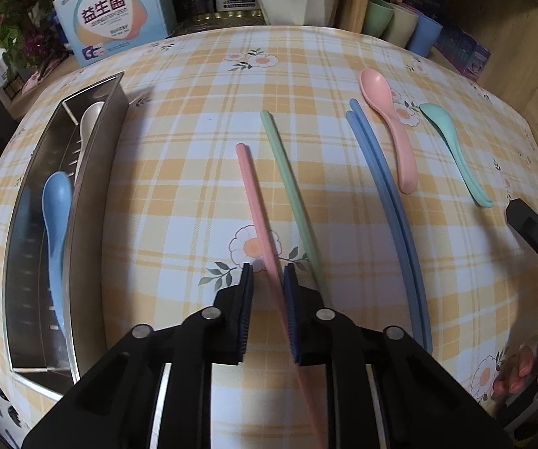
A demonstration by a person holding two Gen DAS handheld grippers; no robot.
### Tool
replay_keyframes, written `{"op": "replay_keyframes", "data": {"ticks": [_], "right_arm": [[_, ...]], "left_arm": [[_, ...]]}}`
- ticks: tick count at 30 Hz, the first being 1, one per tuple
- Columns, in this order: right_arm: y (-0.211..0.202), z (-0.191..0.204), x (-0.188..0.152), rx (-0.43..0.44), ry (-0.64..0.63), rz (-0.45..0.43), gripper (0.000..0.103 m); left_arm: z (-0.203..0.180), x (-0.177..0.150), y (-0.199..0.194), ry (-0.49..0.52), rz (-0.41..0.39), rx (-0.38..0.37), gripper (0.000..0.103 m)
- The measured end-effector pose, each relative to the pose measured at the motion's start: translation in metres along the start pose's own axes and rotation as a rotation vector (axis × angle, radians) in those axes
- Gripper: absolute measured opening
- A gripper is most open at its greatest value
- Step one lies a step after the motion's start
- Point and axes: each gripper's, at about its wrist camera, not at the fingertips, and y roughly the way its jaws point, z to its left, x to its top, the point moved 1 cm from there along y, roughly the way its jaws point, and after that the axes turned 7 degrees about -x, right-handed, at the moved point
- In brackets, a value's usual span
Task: Organize utensils
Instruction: 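Move the left gripper to a pink chopstick and close on it, then hold the pink chopstick in the left gripper while the right gripper grasps the teal spoon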
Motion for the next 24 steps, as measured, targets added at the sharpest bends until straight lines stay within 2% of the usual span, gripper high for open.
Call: {"op": "replay_keyframes", "data": {"ticks": [3, 11, 18, 24], "right_arm": [[0.002, -0.003, 0.0, 0.005, 0.019, 0.011, 0.089], [0.012, -0.019, -0.001, 0.064, 0.104, 0.072, 0.089], [0.015, -0.01, 0.0, 0.018, 0.062, 0.086, 0.089], [0.016, -0.009, 0.001, 0.003, 0.049, 0.09, 0.089]], "left_arm": [[-0.002, -0.004, -0.001, 0.008, -0.013, 0.0, 0.007], [0.009, -0.012, -0.007, -0.038, -0.028, -0.076, 0.006], [0.016, -0.017, -0.017, -0.074, -0.06, -0.098, 0.006], [0.014, -0.012, -0.031, -0.057, -0.114, -0.118, 0.006]]}}
